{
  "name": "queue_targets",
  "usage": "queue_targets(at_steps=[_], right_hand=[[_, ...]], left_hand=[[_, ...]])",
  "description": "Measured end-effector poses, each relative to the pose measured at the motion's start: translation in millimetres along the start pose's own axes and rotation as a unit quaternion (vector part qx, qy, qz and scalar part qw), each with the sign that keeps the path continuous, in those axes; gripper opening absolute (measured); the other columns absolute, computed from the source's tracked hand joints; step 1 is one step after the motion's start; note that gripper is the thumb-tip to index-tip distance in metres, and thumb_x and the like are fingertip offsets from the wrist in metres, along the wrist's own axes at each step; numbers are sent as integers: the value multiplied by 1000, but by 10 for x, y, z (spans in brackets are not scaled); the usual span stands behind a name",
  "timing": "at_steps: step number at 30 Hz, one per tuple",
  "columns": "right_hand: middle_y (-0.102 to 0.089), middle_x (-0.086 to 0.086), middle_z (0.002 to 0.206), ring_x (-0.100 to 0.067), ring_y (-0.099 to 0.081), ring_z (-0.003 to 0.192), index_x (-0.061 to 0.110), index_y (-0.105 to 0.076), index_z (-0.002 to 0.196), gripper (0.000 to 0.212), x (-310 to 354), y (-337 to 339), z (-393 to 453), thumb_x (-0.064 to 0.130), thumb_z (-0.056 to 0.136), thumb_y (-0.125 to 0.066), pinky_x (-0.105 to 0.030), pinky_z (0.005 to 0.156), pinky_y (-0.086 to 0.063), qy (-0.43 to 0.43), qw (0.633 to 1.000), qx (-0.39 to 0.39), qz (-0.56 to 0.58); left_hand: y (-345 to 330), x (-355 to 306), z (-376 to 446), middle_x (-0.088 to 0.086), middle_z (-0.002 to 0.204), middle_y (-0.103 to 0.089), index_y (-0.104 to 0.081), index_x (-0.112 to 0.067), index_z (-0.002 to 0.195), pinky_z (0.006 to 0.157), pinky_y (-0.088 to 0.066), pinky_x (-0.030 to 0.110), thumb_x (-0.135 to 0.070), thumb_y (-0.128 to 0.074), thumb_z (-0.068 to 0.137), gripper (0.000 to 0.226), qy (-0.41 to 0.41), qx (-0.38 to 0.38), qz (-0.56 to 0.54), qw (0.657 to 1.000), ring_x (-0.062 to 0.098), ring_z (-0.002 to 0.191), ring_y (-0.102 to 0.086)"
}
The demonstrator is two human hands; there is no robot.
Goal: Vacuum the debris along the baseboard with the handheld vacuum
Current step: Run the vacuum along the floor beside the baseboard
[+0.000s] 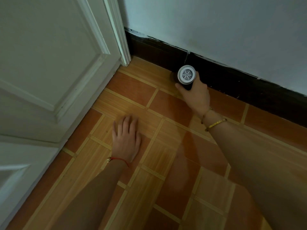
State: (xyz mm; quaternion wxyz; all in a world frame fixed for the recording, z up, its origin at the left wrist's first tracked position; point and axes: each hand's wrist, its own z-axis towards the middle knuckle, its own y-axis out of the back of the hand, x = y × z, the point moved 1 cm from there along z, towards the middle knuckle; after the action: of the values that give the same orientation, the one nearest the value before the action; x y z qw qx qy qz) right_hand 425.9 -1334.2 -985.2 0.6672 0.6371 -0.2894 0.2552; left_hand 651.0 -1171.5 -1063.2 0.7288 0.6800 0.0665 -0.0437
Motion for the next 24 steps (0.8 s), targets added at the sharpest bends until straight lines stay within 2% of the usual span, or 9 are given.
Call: queue_targets(at_steps=[4, 7, 13, 15, 17, 18, 21, 23, 24], right_hand=[[-61, -3, 131, -21, -56, 120, 16, -42, 140, 68, 205, -257, 140, 42, 84, -70, -26, 93, -44, 3, 998, 19, 57], [-58, -1, 134, -18, -53, 124, 16, -41, 142, 69, 346, -461, 203, 40, 84, -71, -27, 100, -43, 3, 994, 34, 103], [-60, 1, 131, -13, -55, 120, 17, -43, 140, 68, 592, -855, 267, 36, 82, -74, -21, 97, -43, 14, 986, 62, 157], [-61, 1, 130, -17, -58, 117, 19, -44, 139, 70, 648, -962, 268, 40, 80, -75, -29, 95, -50, 21, 983, 80, 163], [-63, 2, 125, -20, -64, 108, 23, -45, 138, 70, 701, -1052, 252, 44, 78, -74, -41, 87, -57, 22, 980, 109, 167], [-65, 2, 120, -20, -65, 102, 23, -47, 136, 68, 730, -1084, 239, 44, 78, -74, -42, 84, -58, 27, 978, 126, 166], [-62, 12, 94, -4, -59, 78, 21, -50, 130, 57, 801, -1123, 189, 38, 81, -75, -24, 69, -54, 57, 967, 190, 160], [-59, 12, 93, -3, -57, 76, 20, -52, 127, 52, 827, -1123, 152, 34, 82, -75, -17, 58, -50, 66, 958, 231, 155], [-61, 9, 98, -6, -59, 82, 21, -52, 127, 52, 840, -1120, 130, 34, 82, -75, -18, 60, -51, 70, 956, 240, 155]], left_hand=[[-1, 169, -55, 12, 147, -46, -45, -11, 144, 119, -22, 59, -33, -37, 101, 49, 38, -11, -6, 999, 31, 140, -40], [-1, 197, -64, 11, 148, -46, -45, -12, 144, 119, -20, 58, -33, -38, 100, 49, 56, -16, -10, 998, 30, 141, -38], [5, 199, -44, 10, 147, -46, -48, -13, 142, 119, -20, 60, -31, -45, 96, 49, 59, -35, -31, 997, 29, 141, -38], [11, 195, -40, 10, 147, -46, -47, -14, 142, 119, -19, 60, -32, -45, 96, 50, 59, -35, -32, 997, 29, 142, -37], [13, 197, -39, 10, 147, -45, -47, -14, 142, 118, -19, 61, -33, -44, 96, 50, 59, -29, -31, 997, 29, 142, -36], [14, 198, -37, 11, 147, -45, -47, -14, 142, 118, -20, 61, -34, -44, 95, 51, 59, -27, -31, 997, 29, 142, -36], [17, 204, -34, 11, 148, -45, -48, -14, 142, 117, -20, 62, -36, -43, 94, 53, 57, -23, -31, 998, 30, 142, -36], [16, 203, -35, 11, 147, -45, -48, -14, 142, 117, -21, 62, -36, -44, 93, 54, 56, -23, -29, 998, 31, 142, -36], [15, 203, -34, 11, 147, -46, -47, -14, 142, 117, -21, 62, -36, -44, 93, 54, 56, -22, -27, 998, 31, 142, -36]])
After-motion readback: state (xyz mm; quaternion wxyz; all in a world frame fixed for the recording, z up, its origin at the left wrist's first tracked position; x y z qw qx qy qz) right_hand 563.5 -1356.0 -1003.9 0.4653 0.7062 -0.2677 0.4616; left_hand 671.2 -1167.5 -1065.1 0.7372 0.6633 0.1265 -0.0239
